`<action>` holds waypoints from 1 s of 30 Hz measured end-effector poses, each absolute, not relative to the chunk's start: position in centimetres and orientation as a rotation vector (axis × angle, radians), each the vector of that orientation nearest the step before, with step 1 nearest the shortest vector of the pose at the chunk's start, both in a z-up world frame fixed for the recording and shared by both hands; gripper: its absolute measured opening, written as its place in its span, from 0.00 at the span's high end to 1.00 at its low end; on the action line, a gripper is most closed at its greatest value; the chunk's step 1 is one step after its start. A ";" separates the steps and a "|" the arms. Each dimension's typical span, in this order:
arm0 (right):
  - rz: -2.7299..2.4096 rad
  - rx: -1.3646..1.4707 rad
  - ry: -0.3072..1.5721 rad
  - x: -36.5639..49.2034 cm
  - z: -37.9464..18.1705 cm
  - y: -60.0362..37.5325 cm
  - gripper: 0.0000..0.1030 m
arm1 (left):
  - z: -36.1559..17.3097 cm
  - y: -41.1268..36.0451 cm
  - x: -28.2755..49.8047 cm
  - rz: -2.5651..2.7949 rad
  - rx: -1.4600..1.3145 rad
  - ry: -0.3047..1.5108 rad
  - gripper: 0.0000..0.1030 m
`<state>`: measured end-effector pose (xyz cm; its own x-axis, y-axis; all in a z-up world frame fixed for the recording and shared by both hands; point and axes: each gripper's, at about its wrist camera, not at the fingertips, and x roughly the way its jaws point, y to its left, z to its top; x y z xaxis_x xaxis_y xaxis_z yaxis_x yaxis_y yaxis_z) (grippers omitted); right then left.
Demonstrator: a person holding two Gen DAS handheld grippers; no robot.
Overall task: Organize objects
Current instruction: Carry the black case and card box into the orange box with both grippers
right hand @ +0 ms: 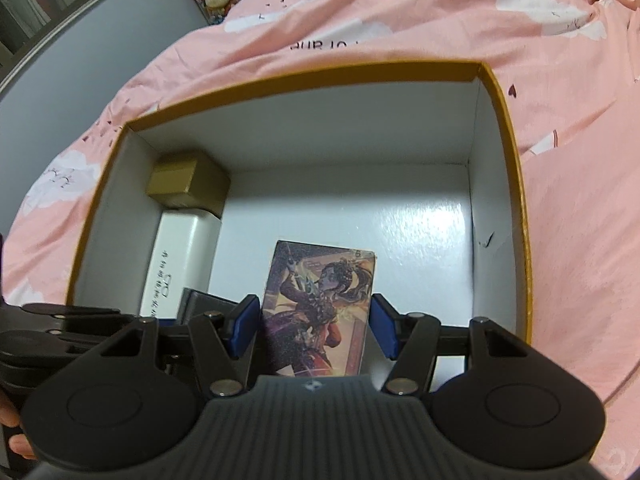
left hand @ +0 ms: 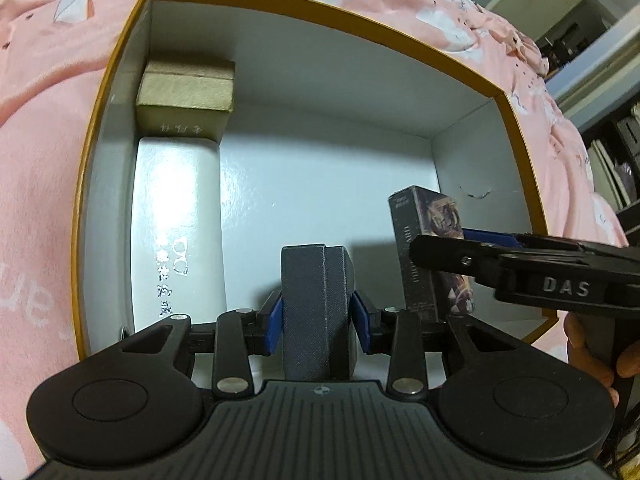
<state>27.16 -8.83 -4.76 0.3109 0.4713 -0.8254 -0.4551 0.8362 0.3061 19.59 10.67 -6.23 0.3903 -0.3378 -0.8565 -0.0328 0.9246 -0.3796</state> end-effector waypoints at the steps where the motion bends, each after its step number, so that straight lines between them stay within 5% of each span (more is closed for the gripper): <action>1: 0.610 0.014 1.099 27.2 -4.9 -8.8 0.40 | -6.1 10.6 19.5 -0.192 -0.343 1.162 0.57; 16: 0.605 -0.019 1.143 27.0 -6.2 -8.1 0.40 | -4.5 8.6 17.9 -0.110 0.009 1.136 0.46; 23: 0.591 -0.047 1.177 27.2 -7.0 -7.0 0.40 | -4.2 9.0 18.6 -0.141 -0.006 1.128 0.60; 30: 0.606 -0.071 1.220 27.0 -7.7 -5.8 0.40 | -4.1 8.7 19.0 -0.153 -0.036 1.091 0.60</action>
<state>26.99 -5.82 -7.66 0.2073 0.3979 -0.8937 -0.4721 0.8409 0.2648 18.99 8.74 -4.06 0.4520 -0.1415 -0.8807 0.1064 0.9888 -0.1042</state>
